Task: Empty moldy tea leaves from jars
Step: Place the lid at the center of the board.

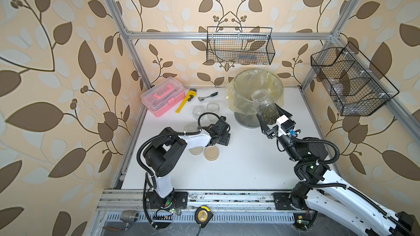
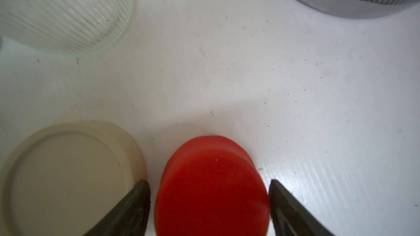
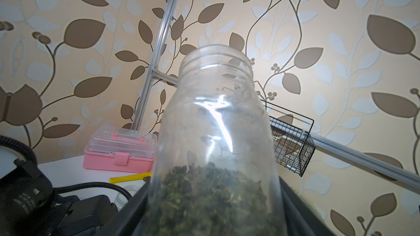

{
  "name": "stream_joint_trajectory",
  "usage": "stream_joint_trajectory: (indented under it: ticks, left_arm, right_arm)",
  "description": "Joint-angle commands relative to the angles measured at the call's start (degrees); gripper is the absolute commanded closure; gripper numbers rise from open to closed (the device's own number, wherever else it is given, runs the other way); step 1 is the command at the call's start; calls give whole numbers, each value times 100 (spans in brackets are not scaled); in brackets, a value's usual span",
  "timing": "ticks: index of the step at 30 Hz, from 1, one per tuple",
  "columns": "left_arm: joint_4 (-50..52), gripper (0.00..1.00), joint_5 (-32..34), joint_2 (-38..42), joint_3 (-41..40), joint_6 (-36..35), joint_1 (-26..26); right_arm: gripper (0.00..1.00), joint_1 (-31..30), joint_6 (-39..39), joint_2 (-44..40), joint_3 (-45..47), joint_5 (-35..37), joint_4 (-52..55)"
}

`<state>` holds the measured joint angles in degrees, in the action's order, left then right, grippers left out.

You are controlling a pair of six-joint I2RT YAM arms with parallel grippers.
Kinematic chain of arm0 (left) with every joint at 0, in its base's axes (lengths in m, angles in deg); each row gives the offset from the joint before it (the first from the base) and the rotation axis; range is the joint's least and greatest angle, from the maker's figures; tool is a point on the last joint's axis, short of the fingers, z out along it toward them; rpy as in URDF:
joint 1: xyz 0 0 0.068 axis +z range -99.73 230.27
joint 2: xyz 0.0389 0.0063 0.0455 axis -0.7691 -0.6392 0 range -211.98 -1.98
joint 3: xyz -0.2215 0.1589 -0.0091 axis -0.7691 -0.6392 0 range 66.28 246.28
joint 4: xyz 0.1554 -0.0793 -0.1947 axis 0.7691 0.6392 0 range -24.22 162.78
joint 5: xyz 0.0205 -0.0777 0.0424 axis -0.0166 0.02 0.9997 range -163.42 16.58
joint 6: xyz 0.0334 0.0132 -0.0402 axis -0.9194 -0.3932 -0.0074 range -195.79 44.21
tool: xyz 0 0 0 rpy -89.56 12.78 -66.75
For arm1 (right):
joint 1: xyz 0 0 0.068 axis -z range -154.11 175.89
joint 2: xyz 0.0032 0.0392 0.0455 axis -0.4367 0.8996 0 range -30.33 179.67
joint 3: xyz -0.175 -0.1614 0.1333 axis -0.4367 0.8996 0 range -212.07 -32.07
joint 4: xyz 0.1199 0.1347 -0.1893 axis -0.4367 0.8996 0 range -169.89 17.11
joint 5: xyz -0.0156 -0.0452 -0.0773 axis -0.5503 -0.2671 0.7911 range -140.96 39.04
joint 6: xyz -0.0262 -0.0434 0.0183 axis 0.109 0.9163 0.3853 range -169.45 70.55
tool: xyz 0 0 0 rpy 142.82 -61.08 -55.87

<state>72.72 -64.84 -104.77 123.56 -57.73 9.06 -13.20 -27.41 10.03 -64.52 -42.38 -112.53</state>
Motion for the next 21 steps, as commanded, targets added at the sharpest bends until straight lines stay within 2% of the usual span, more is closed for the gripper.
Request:
stream_joint_trajectory:
  ticks: [1, 6, 11, 17, 21]
  left_arm:
    - [-70, 9, 127, -15, 152, -11, -1]
    - [-139, 7, 51, 240, 68, 40, -1]
    - [-323, 7, -91, 979, -112, 109, -1]
    - [-764, 8, -285, 2557, -401, 192, 8]
    - [-1440, 8, -807, 3563, -521, 368, 8]
  right_arm:
    - [51, 24, 2, -54, -60, 64, -168]
    - [51, 20, -7, -37, -60, 63, -155]
    - [51, 24, -71, 13, -60, 52, -94]
    - [50, 38, -233, 169, -119, 27, 31]
    - [50, 106, -379, 316, -209, -23, 162]
